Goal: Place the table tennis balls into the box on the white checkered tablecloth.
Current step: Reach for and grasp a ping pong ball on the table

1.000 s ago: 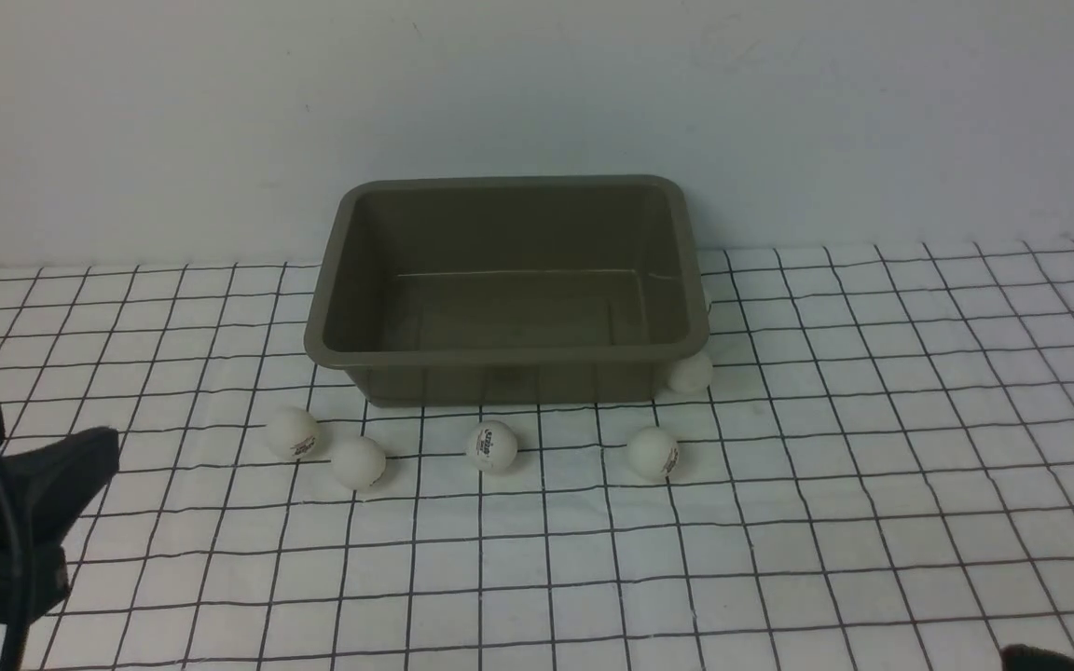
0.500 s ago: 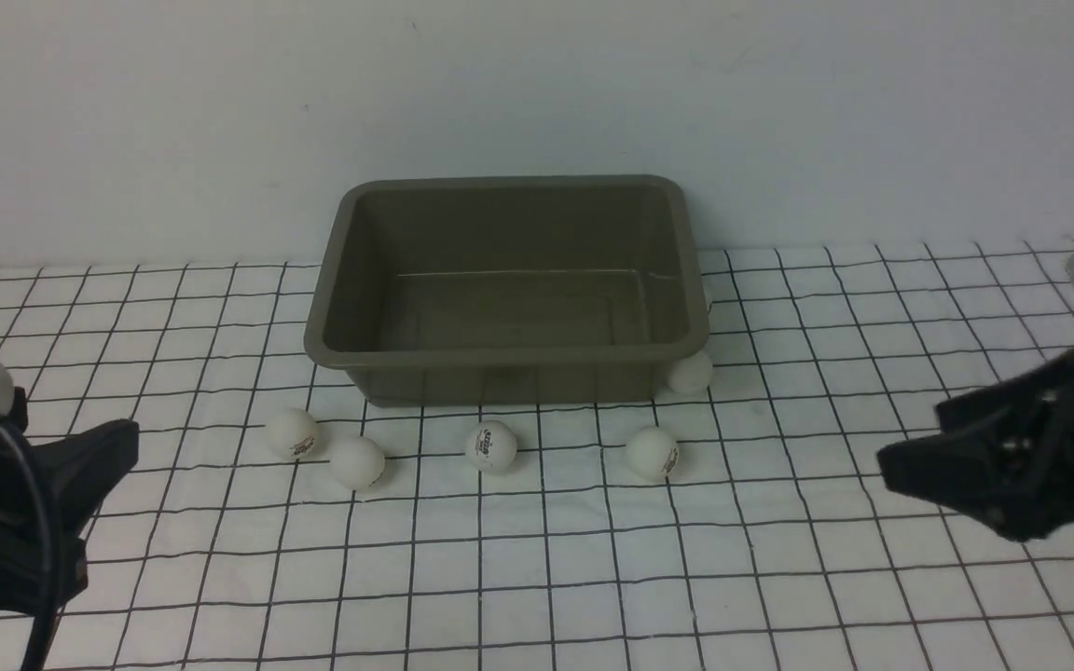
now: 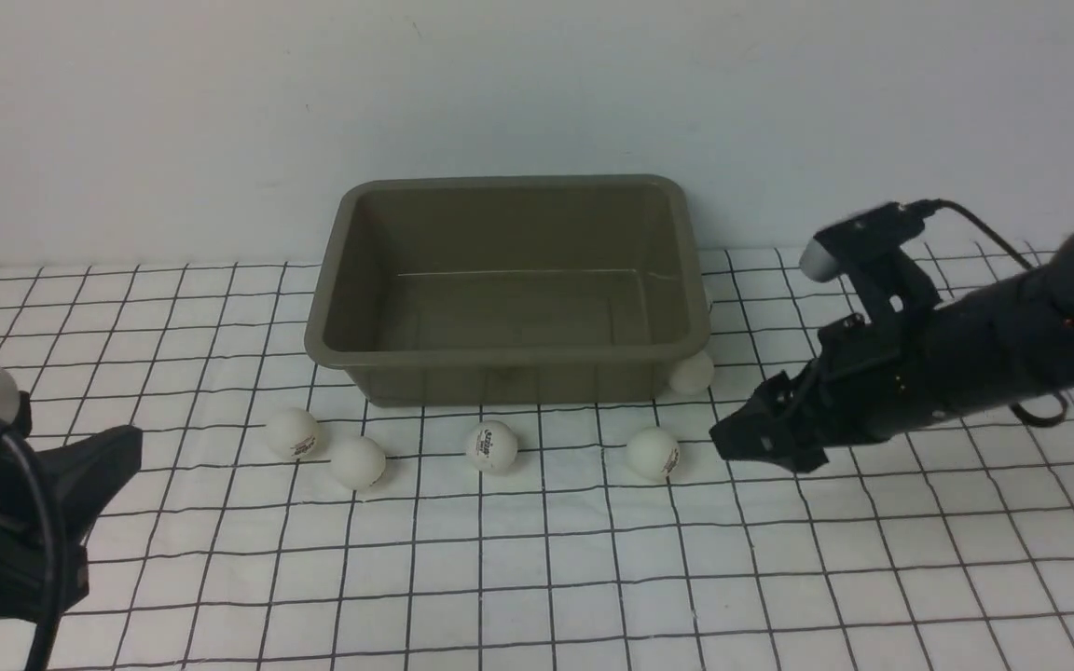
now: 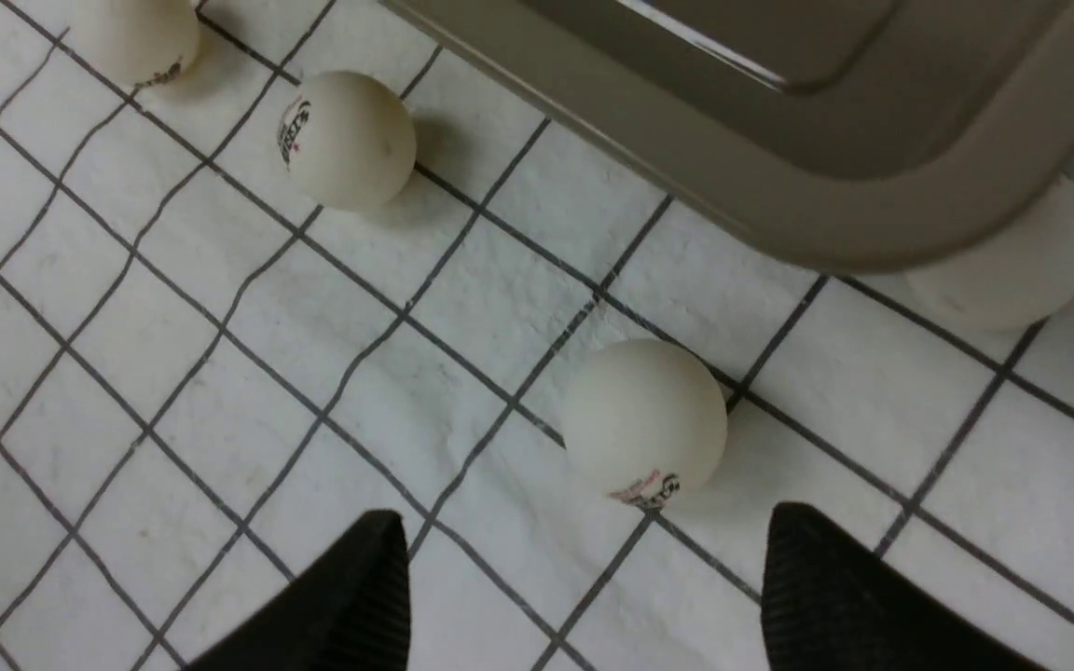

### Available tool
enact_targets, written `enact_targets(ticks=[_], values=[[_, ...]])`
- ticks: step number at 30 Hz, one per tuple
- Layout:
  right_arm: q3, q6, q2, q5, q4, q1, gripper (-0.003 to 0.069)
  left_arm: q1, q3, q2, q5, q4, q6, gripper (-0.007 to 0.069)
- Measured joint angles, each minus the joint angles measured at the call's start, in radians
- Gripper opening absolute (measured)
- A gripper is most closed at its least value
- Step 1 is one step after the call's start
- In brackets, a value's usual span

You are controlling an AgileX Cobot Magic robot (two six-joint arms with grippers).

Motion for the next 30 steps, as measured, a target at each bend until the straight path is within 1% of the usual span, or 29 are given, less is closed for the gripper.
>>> enact_targets(ticks=[4,9,12,24,30], values=[[-0.046,0.037,0.041,0.010,-0.035,0.023,0.0459,0.000,0.000,0.000,0.002,0.000,0.000,0.0469],[-0.103,0.144,0.106,0.017,-0.168,0.065,0.0459,-0.001,0.000,0.000,0.008,0.001,0.000,0.0469],[-0.107,0.187,0.124,0.017,-0.217,0.082,0.0459,-0.001,0.000,0.000,0.008,0.001,0.000,0.0469],[-0.116,0.246,0.149,-0.001,-0.257,0.114,0.0459,-0.001,0.000,0.000,0.009,0.001,0.000,0.0469],[-0.117,0.253,0.149,-0.035,-0.269,0.115,0.0459,-0.001,0.000,0.000,0.009,0.001,0.000,0.0469]])
